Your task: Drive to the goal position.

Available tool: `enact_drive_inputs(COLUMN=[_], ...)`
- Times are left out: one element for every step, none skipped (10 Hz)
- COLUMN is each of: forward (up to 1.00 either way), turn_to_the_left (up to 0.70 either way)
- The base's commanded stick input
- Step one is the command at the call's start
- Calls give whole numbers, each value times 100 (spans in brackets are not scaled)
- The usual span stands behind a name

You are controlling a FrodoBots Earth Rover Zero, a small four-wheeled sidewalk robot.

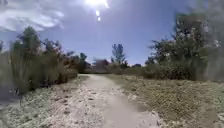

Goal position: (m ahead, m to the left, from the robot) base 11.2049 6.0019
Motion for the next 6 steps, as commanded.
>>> enact_drive_inputs(forward=[70, 70, 70, 70, 70, 70], turn_to_the_left=[0, 0, 0, 0, 0, 0])
